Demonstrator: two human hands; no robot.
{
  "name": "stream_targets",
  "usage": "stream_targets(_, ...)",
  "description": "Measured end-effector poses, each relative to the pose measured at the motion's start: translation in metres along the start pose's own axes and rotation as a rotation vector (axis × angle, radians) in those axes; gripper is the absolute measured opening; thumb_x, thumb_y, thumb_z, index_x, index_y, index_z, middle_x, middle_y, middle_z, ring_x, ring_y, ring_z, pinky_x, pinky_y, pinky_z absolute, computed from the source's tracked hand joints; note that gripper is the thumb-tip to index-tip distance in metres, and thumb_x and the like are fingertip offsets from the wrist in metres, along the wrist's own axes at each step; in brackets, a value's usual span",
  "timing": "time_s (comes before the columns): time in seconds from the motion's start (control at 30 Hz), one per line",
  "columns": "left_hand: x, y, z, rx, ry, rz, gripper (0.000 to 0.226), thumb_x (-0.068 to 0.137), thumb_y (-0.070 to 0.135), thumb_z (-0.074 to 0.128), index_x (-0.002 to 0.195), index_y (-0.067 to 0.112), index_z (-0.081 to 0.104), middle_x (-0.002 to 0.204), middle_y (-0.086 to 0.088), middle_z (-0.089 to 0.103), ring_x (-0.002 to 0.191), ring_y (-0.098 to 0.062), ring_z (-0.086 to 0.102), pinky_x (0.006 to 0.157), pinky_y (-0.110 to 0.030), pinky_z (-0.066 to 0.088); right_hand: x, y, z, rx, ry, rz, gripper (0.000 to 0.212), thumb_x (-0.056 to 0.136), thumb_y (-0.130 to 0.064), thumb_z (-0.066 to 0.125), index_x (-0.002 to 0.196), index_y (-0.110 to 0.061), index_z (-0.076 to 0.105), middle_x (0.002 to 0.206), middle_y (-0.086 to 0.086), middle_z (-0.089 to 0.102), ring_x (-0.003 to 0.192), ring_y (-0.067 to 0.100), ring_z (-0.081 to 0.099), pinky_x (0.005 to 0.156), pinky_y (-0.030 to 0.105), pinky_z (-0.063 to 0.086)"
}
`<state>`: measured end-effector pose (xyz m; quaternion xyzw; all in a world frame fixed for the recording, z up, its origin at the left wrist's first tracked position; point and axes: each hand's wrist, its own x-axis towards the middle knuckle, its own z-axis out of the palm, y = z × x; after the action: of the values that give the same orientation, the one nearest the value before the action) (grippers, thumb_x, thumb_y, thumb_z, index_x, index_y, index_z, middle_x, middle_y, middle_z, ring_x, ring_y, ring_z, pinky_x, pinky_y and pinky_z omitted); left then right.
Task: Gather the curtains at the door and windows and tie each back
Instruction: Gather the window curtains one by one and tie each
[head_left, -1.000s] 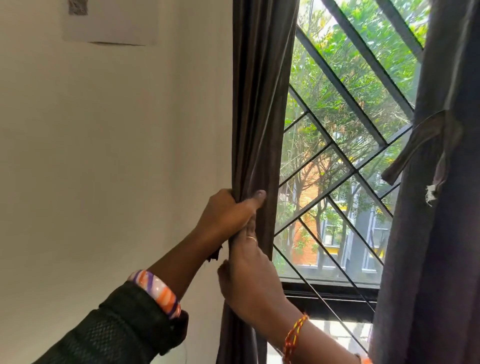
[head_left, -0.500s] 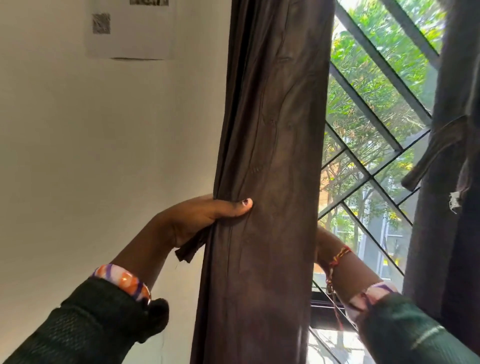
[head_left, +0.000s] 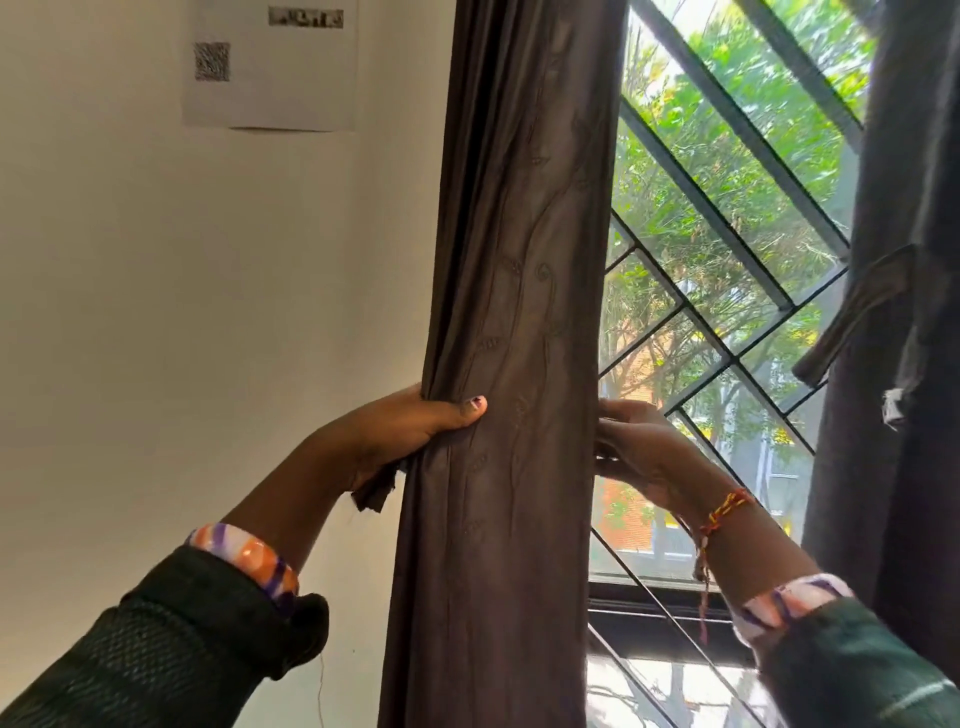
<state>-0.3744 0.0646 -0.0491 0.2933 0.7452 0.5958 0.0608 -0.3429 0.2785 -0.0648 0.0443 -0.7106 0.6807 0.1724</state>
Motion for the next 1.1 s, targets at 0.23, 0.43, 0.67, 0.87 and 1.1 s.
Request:
stream_targets(0.23,0.026,-0.009,0.026,0.589,0.329,0.048,0.054,0.091,0.048,0.045,0.125,0.008,0.053,0.122,-0.013,0.060,0.106,-0.029,0.059,0.085,-0.030,0.045,-0.006,-0.010,-0.006,-0.211,0.442,-0.278,0.009,0.085,-0.004,0.062,0.078,-0.003,0.067,0.061,0.002,0.062,0.052,0.012,0.056,0.044,0.021,0.045)
stream_targets(0.43,0.027,-0.001,0.055,0.964,0.505,0.128,0.048,0.093,0.047,0.036,0.106,0.008,0.061,0.102,-0.011,0.064,0.093,-0.029,0.061,0.070,-0.030,0.041,-0.037,-0.004,0.029,-0.554,0.821,-0.838,0.025,0.084,0.009,0.048,0.101,-0.006,0.058,0.092,0.004,0.054,0.080,0.010,0.046,0.074,0.006,0.034)
stream_targets(0.67,0.030,0.009,0.063,1.335,0.470,0.133,0.023,0.093,0.026,0.045,0.102,0.015,0.063,0.104,-0.004,0.065,0.098,-0.023,0.063,0.066,-0.028,0.040,-0.049,0.015,0.047,-1.280,0.420,-1.359,0.027,0.084,-0.002,0.045,0.110,-0.010,0.047,0.098,0.008,0.056,0.078,0.027,0.060,0.071,0.030,0.050)
stream_targets(0.87,0.028,0.009,0.046,1.332,0.405,0.114,0.019,0.091,0.027,0.050,0.100,0.015,0.063,0.098,-0.002,0.065,0.092,-0.020,0.064,0.065,-0.028,0.041,-0.049,0.001,0.058,-1.381,0.218,-1.350,0.029,0.082,-0.001,0.048,0.108,-0.007,0.058,0.088,0.006,0.067,0.079,0.025,0.060,0.066,0.032,0.051)
stream_targets(1.1,0.014,0.000,0.014,0.588,0.053,0.214,0.007,0.079,0.004,0.065,0.084,0.004,0.060,0.077,-0.012,0.059,0.068,-0.021,0.057,0.052,-0.020,0.044,-0.039,-0.010,0.059,-1.504,0.059,-1.208,0.047,0.076,-0.010,0.031,0.114,-0.006,0.059,0.085,0.004,0.069,0.086,0.025,0.066,0.082,0.032,0.051)
